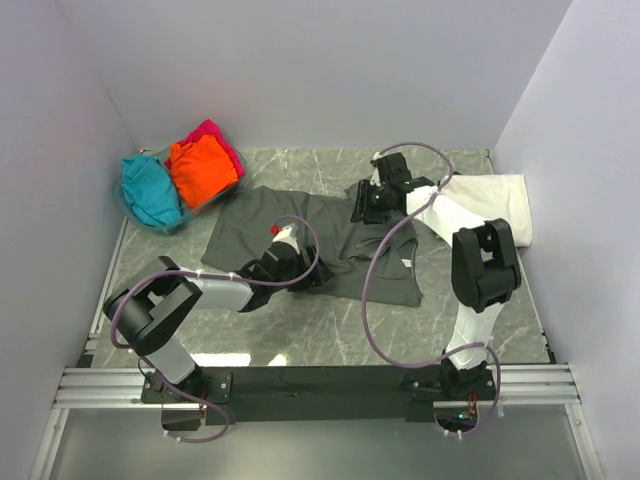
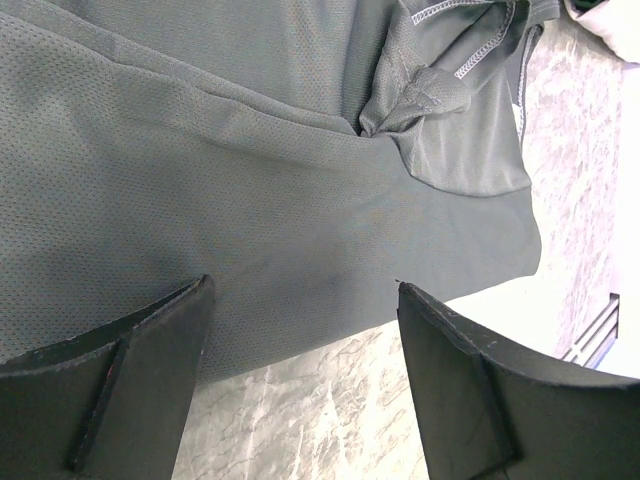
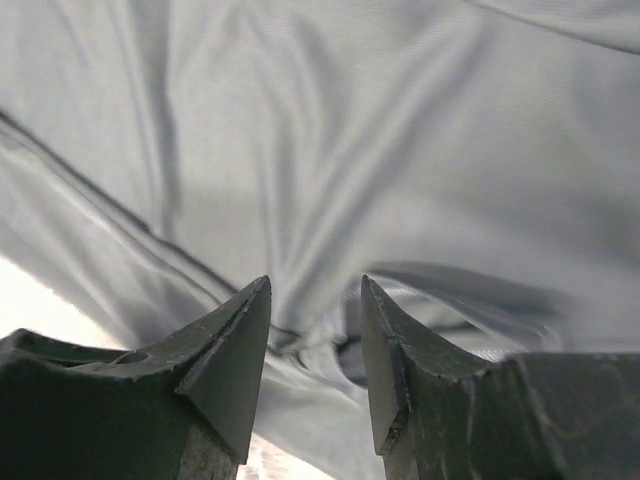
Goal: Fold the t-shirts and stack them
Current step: Fold the tshirt
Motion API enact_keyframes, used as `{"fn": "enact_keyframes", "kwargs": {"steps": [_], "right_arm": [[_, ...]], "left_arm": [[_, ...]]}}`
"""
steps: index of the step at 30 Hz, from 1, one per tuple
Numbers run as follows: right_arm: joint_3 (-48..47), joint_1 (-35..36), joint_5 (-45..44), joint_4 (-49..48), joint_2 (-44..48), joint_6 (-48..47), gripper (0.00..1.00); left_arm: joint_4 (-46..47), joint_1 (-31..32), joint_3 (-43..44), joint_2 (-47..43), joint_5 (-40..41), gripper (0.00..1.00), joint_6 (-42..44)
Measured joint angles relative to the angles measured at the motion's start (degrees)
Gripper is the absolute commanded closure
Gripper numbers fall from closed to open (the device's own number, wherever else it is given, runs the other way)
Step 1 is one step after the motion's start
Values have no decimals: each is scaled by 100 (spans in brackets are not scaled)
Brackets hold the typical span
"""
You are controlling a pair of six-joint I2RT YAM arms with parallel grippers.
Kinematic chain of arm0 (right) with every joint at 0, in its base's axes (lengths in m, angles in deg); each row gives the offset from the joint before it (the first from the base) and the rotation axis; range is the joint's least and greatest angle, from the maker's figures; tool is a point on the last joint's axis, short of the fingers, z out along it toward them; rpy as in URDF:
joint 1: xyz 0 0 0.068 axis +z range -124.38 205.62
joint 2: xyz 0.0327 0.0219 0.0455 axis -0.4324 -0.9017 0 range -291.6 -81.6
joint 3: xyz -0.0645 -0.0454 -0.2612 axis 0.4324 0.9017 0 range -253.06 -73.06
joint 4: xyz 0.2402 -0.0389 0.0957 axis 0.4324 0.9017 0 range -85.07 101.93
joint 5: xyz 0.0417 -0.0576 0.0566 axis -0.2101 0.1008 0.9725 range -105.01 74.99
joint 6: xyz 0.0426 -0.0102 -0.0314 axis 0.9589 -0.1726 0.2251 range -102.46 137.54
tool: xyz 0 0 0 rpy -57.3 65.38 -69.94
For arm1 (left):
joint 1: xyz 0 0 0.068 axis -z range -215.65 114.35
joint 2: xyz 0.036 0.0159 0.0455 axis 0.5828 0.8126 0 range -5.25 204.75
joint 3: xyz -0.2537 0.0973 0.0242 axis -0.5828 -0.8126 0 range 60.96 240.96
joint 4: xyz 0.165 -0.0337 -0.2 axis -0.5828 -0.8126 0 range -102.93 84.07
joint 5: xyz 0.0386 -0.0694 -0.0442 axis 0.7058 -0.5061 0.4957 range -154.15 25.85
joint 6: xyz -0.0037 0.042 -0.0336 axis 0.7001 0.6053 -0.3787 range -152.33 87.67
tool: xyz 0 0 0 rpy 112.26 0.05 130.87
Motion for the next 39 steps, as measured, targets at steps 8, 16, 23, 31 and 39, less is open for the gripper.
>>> {"fn": "enact_keyframes", "kwargs": {"steps": [8, 16, 23, 31, 39], "right_arm": [[1193, -26, -358, 264, 1373, -219, 51], [2625, 72, 162, 286, 1904, -153, 51], [2524, 92, 304, 48, 1231, -127, 51], [1823, 68, 234, -42, 494, -133, 51], [1329, -96, 192, -17, 118, -208, 51]], "left_arm": [[-542, 26, 308, 2, 22, 19, 57], [-1169, 251, 1014, 15, 247, 19, 321], [-1010, 424, 1419, 295, 234, 19, 431], [-778, 518, 979, 522, 234, 19, 426], [-267, 667, 723, 522, 380, 19, 400]]}}
